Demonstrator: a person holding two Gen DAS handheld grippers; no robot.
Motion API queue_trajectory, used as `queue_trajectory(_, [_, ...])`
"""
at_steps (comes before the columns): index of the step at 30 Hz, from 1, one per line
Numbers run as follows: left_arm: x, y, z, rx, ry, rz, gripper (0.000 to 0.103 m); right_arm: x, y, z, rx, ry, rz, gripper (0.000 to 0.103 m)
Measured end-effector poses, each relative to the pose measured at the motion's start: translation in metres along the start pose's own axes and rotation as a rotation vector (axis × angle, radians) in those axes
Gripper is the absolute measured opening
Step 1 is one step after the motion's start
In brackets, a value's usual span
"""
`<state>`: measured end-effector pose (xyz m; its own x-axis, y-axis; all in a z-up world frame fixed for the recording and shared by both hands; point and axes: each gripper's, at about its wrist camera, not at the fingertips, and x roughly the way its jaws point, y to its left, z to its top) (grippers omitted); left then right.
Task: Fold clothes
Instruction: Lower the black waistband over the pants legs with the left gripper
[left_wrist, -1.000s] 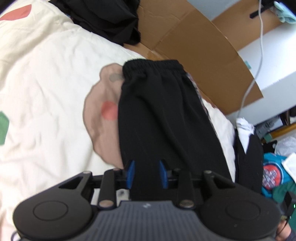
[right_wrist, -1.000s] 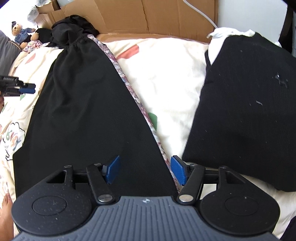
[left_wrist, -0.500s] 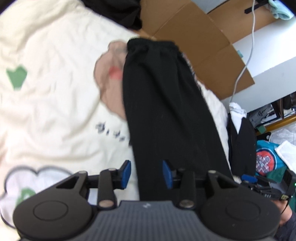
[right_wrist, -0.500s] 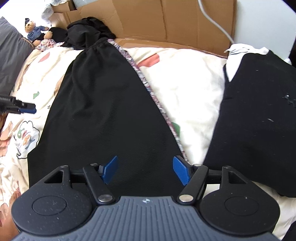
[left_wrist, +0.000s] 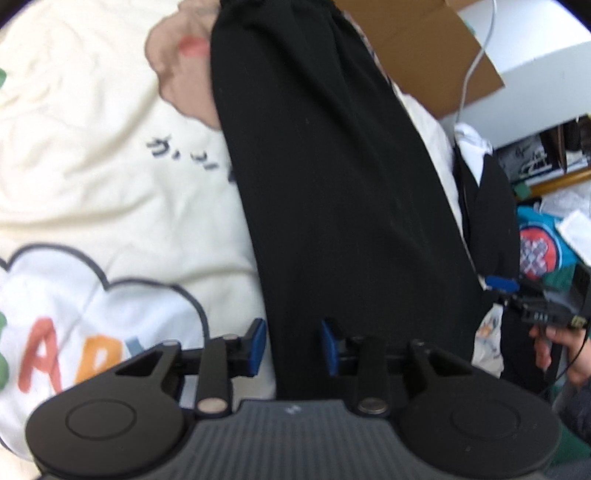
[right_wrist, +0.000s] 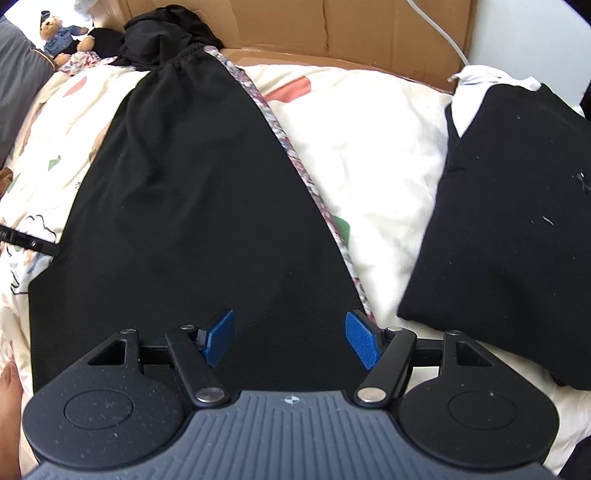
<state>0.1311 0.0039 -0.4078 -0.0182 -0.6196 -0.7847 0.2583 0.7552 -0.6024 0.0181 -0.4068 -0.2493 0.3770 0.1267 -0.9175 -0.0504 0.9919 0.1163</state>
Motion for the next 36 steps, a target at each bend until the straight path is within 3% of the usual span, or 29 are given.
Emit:
queue_trajectory(4, [0.004,-0.001,-0.008,0.01,0.046,0.005,0.032,0.006,-0.006,-0.006,0.002,0.027,-0.018,0.072])
queue_trajectory(9, [0.007,-0.004,-0.011,0.077,0.093,0.007,0.011,0.013,-0.016,-0.014,0.004,0.054,-0.038,0.072])
queue_trajectory(13, [0.004,-0.003,-0.015,0.108,0.111,0.012,0.006,0.014,-0.024,-0.016,0.002,0.066,-0.08,0.072])
queue_trajectory(20, [-0.008,-0.001,-0.015,0.1,0.124,-0.004,0.011,0.013,-0.038,-0.024,0.017,0.087,-0.091,0.072])
queue_trajectory(23, [-0.014,0.006,-0.01,0.086,0.11,0.001,0.018,0.011,-0.042,-0.026,0.027,0.087,-0.083,0.072])
queue_trajectory(25, [-0.015,0.014,-0.007,0.054,0.092,-0.008,0.032,0.011,-0.044,-0.027,0.037,0.085,-0.069,0.072])
queue_trajectory(28, [-0.011,0.019,-0.007,0.016,0.08,-0.022,0.032,0.013,-0.046,-0.027,0.041,0.086,-0.053,0.071])
queue_trajectory(30, [-0.006,0.017,-0.012,0.006,0.083,-0.034,0.029,0.017,-0.048,-0.027,0.041,0.099,-0.036,0.06])
queue_trajectory(31, [-0.004,0.015,-0.014,0.011,0.087,-0.039,0.018,0.019,-0.05,-0.027,0.049,0.107,-0.022,0.037])
queue_trajectory(32, [-0.001,0.014,-0.014,0.023,0.097,-0.044,0.009,0.019,-0.052,-0.027,0.06,0.115,-0.007,0.026])
queue_trajectory(36, [0.005,0.007,-0.016,0.056,0.119,-0.028,0.006,0.018,-0.049,-0.025,-0.002,0.126,-0.015,0.017])
